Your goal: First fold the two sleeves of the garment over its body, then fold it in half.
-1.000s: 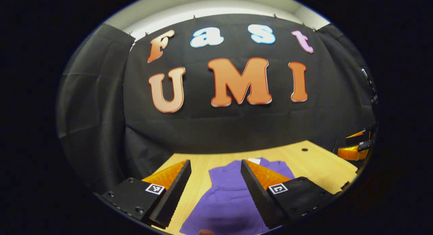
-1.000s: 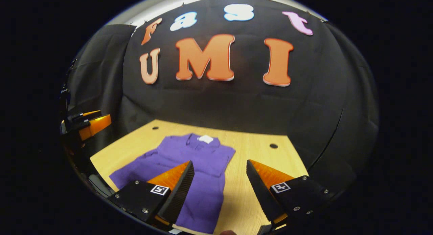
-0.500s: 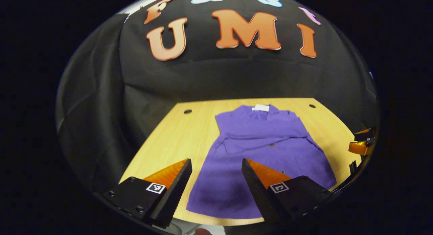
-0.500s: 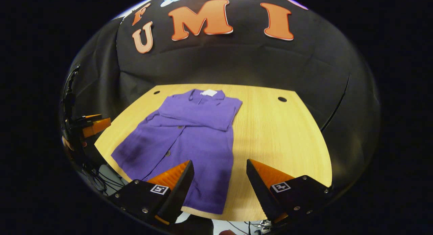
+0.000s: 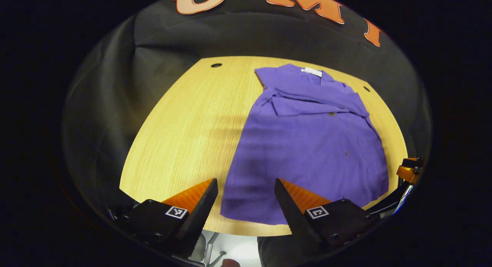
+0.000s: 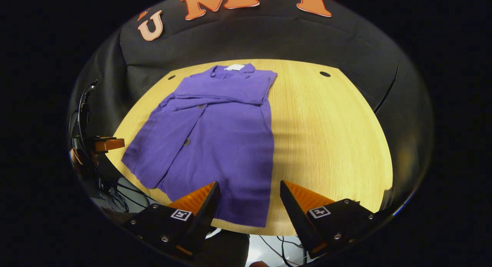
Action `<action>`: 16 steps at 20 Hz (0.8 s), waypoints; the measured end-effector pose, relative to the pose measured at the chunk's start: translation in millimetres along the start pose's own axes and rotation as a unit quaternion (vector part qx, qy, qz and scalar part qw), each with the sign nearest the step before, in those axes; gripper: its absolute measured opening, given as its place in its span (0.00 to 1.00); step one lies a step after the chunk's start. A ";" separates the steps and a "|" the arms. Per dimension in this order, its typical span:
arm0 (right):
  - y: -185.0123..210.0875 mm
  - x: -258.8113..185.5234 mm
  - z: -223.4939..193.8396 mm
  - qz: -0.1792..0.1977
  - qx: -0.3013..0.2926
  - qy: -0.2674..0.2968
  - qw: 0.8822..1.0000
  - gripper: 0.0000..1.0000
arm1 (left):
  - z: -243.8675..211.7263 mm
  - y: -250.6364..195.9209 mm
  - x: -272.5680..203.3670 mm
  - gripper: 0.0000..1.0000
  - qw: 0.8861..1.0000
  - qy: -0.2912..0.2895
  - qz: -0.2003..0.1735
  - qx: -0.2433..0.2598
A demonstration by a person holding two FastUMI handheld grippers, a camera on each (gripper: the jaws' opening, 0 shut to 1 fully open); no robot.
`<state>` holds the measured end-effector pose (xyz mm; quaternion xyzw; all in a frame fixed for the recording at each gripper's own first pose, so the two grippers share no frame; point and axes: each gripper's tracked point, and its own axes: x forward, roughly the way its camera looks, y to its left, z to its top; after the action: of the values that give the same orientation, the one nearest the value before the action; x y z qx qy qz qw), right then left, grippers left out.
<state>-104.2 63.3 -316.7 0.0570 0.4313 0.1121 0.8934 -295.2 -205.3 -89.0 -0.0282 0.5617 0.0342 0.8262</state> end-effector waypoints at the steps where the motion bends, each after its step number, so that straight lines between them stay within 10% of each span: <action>1: 1.3 1.5 -5.0 0.001 0.000 0.011 1.000 0.94 | -6.9 1.4 7.6 0.96 1.000 0.016 0.000 0.000; 16: 13.8 30.8 -66.2 0.005 0.042 0.124 0.991 0.95 | -27.8 -26.8 80.4 0.98 0.987 0.152 -0.030 0.050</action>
<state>-139.6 84.7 -378.4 0.0825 0.5426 0.1041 0.8294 -289.1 -232.3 -173.8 -0.0092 0.6808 -0.0235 0.7320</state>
